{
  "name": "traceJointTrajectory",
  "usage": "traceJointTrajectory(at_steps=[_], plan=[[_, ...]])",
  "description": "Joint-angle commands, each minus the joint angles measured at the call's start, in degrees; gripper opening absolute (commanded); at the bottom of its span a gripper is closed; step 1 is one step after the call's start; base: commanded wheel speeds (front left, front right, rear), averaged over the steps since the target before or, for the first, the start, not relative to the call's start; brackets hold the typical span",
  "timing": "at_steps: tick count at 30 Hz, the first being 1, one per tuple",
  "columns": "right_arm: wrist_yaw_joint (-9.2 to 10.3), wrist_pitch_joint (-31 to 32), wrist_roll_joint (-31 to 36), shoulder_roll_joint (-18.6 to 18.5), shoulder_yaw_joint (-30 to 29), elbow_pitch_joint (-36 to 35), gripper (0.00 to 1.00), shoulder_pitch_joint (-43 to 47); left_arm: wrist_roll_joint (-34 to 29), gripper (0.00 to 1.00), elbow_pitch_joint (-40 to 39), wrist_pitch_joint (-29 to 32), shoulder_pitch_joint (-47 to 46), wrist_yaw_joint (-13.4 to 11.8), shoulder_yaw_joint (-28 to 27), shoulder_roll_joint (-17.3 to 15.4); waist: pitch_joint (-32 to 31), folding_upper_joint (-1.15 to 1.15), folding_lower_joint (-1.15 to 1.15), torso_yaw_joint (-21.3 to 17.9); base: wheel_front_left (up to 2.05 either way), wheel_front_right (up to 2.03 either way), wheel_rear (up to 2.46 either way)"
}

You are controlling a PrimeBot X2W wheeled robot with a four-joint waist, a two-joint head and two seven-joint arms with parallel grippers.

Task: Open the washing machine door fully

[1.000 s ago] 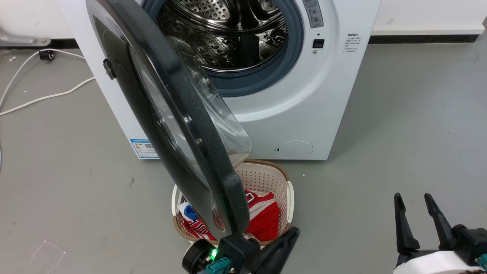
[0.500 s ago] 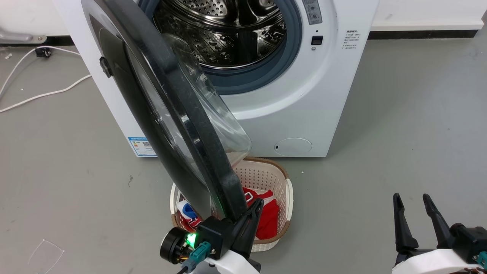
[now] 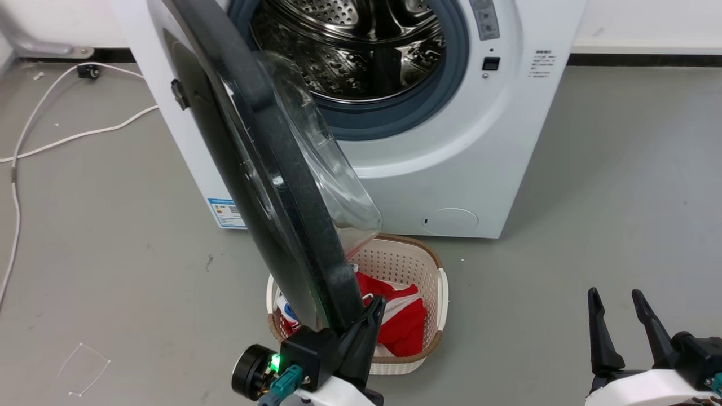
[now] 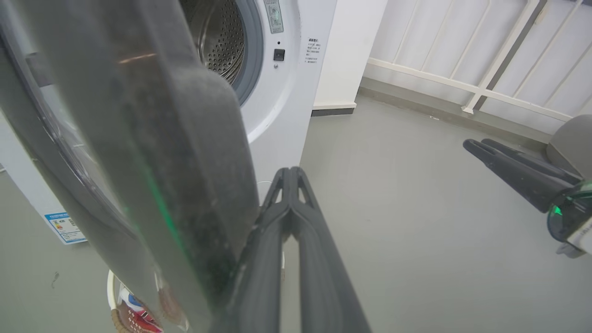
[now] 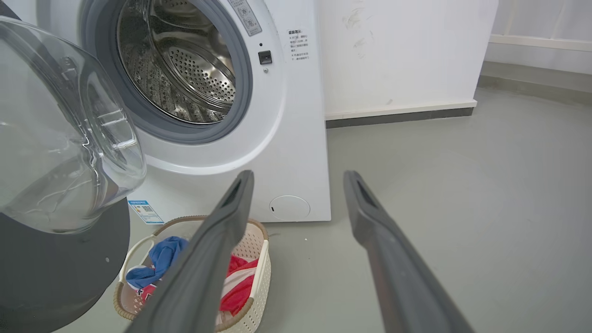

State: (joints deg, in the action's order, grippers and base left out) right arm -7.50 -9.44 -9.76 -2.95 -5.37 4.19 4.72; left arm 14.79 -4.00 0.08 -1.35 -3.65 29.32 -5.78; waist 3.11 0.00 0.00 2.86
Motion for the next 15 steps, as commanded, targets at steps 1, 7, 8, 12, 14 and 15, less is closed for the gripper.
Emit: traceJointTrajectory(at_steps=[1,7,8,12,14,15], plan=[[0.01,0.1,0.2,0.1,-0.1,-0.1,1.00,-0.1,0.2,0.00,-0.6,0.2,0.9,-1.0,-1.0,-0.7,-0.3,0.00,0.00,0.8,0.00,0.00,0.00],[0.01,0.5,0.6,0.1,-0.3,-1.1,1.00,0.6,0.2,0.00,-3.3,0.9,2.9,-3.0,-1.8,-1.1,-0.6,0.00,0.00,3.6,0.00,0.00,0.00],[0.01,0.6,0.7,0.1,-0.5,-1.2,1.00,0.7,0.2,0.00,-4.0,1.0,3.2,-3.4,-1.9,-1.2,-0.6,0.00,0.00,4.1,0.00,0.00,0.00],[0.01,1.0,0.7,0.1,-1.0,-1.7,1.00,1.2,-0.3,0.00,-7.2,1.5,3.6,-4.3,-1.9,-1.4,-0.8,0.00,0.00,7.0,0.00,0.00,0.00],[0.01,1.2,0.8,0.1,-1.1,-2.0,1.00,1.1,-0.4,0.00,-8.3,1.6,3.8,-4.7,-2.0,-1.5,-0.8,0.00,0.00,8.4,0.00,0.00,0.00],[0.01,1.3,0.8,0.1,-1.2,-2.2,1.00,1.1,-0.6,0.00,-8.6,1.7,3.9,-4.8,-2.0,-1.7,-0.8,0.00,0.00,9.1,0.00,0.00,0.00]])
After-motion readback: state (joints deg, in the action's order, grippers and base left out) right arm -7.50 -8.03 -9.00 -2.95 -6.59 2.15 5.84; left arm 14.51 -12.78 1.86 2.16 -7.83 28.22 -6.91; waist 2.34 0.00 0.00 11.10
